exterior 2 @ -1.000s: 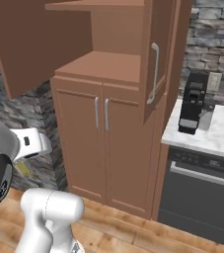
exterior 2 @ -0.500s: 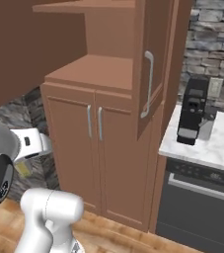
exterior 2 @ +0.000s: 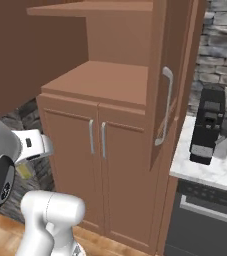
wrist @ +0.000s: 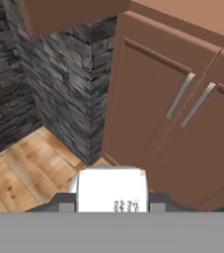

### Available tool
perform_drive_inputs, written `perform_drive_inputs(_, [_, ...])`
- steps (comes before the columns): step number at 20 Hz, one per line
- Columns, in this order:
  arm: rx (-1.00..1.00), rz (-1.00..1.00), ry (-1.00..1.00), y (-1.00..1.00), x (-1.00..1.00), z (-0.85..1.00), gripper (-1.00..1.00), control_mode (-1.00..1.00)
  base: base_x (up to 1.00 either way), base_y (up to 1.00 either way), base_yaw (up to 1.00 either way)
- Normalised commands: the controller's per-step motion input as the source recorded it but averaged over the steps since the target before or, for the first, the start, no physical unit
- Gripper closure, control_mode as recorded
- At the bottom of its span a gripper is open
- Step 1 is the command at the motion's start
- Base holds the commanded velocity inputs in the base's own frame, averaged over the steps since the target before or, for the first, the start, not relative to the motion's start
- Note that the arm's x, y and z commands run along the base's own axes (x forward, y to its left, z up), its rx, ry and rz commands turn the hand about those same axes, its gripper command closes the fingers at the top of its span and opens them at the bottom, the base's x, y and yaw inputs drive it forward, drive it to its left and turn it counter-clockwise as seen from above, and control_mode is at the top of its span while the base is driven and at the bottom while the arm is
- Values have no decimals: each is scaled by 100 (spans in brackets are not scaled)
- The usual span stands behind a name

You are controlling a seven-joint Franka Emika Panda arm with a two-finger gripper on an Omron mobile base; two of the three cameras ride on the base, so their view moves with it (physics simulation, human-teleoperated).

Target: Pick the boxed drink, beer from the counter and place them in the open cabinet.

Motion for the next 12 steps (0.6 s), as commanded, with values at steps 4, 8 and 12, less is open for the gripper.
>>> perform_drive_inputs(4, [0,0,0,0,0,0,100,100,53,38,0])
perform_drive_inputs(8, [0,0,0,0,0,0,100,100,56,13,0])
perform_drive_inputs(12, [0,0,0,0,0,0,100,100,54,0,0])
